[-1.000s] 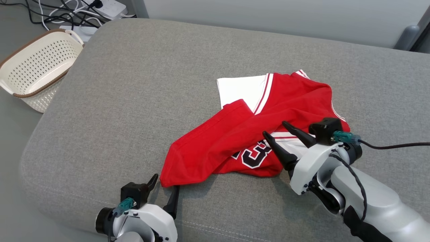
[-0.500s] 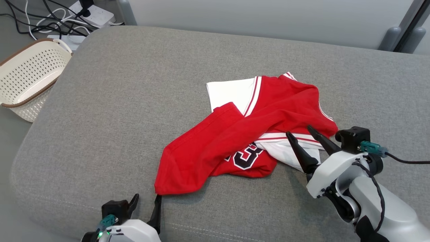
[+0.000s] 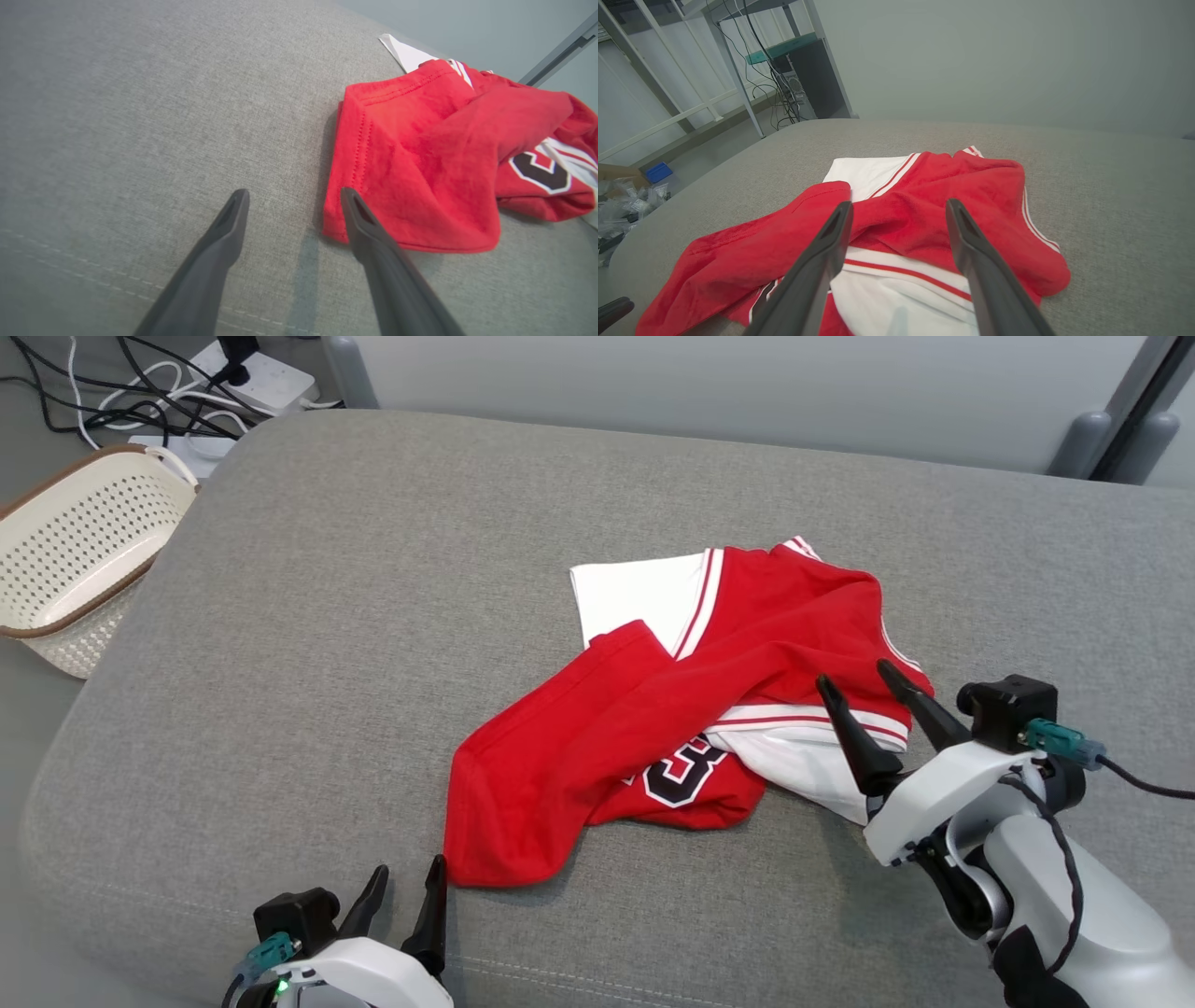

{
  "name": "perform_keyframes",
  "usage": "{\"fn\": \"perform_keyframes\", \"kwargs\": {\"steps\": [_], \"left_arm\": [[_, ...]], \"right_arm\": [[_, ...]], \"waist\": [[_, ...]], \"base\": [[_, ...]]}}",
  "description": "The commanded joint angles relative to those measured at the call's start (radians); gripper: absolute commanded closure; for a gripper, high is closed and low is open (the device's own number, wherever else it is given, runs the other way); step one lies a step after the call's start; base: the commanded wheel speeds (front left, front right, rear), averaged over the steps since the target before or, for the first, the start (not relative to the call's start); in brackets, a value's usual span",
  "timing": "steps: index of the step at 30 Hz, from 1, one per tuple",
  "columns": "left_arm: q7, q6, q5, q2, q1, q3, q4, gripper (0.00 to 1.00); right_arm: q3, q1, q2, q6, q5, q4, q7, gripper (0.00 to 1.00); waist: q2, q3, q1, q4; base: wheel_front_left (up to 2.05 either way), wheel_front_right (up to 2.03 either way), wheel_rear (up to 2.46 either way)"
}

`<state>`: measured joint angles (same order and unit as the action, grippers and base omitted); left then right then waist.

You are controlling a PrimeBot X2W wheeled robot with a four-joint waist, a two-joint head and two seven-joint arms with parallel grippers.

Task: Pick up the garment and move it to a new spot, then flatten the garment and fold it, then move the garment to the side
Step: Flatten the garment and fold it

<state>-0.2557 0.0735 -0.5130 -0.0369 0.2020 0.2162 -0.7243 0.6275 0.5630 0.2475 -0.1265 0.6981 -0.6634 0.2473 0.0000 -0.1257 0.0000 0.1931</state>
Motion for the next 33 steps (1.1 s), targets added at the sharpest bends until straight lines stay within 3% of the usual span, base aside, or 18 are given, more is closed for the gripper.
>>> {"fn": "perform_keyframes", "kwargs": {"steps": [1, 17, 19, 20, 21, 23, 25, 26, 27, 33], "left_arm": [[-0.006, 0.01, -0.03, -0.013, 0.026, -0.01, 0.009, 0.0], [-0.006, -0.008, -0.033, -0.013, 0.069, 0.03, -0.048, 0.0], [-0.006, -0.008, -0.028, -0.013, 0.071, 0.041, -0.049, 0.33], [-0.006, -0.008, -0.03, -0.013, 0.069, 0.048, -0.052, 0.4], [-0.006, -0.009, -0.031, -0.013, 0.068, 0.054, -0.055, 0.45], [-0.006, -0.012, -0.034, -0.013, 0.066, 0.061, -0.063, 0.44], [-0.006, -0.012, -0.037, -0.013, 0.066, 0.067, -0.07, 0.56], [-0.006, -0.012, -0.038, -0.013, 0.067, 0.07, -0.072, 0.7], [-0.006, -0.011, -0.036, -0.013, 0.068, 0.073, -0.072, 1.0], [-0.006, -0.05, 0.015, -0.013, 0.049, -0.016, 0.045, 1.0]], "right_arm": [[-0.024, -0.001, 0.006, -0.004, -0.024, 0.023, 0.014, 0.0], [-0.164, -0.036, 0.025, -0.004, -0.104, 0.04, 0.014, 0.0], [-0.175, -0.04, 0.027, -0.004, -0.108, 0.04, 0.014, 0.0], [-0.181, -0.041, 0.028, -0.004, -0.109, 0.039, 0.014, 0.0], [-0.185, -0.042, 0.027, -0.004, -0.109, 0.039, 0.014, 0.0], [-0.191, -0.045, 0.028, -0.004, -0.112, 0.037, 0.014, 0.0], [-0.197, -0.047, 0.029, -0.004, -0.115, 0.036, 0.014, 0.0], [-0.199, -0.048, 0.029, -0.004, -0.116, 0.034, 0.014, 0.0], [-0.202, -0.051, 0.028, -0.004, -0.116, 0.03, 0.014, 0.0], [-0.151, -0.096, 0.034, -0.004, -0.074, 0.011, 0.014, 0.0]], "waist": [[0.0, -0.009, 0.0, -0.02], [0.0, -0.038, 0.0, -0.105], [0.0, -0.04, 0.0, -0.108], [0.0, -0.041, 0.0, -0.109], [0.0, -0.041, 0.0, -0.11], [0.0, -0.04, 0.0, -0.11], [0.0, -0.038, 0.0, -0.109], [0.0, -0.037, 0.0, -0.108], [0.0, -0.033, 0.0, -0.105], [0.0, -0.018, 0.0, -0.087]], "base": [[0.0, 0.0, 0.0], [0.0, 0.0, 0.0], [0.0, 0.0, 0.0], [0.0, 0.0, 0.0], [0.0, 0.0, 0.0], [0.0, 0.0, 0.0], [0.0, 0.0, 0.0], [0.0, 0.0, 0.0], [0.0, 0.0, 0.0], [0.0, 0.0, 0.0]]}}
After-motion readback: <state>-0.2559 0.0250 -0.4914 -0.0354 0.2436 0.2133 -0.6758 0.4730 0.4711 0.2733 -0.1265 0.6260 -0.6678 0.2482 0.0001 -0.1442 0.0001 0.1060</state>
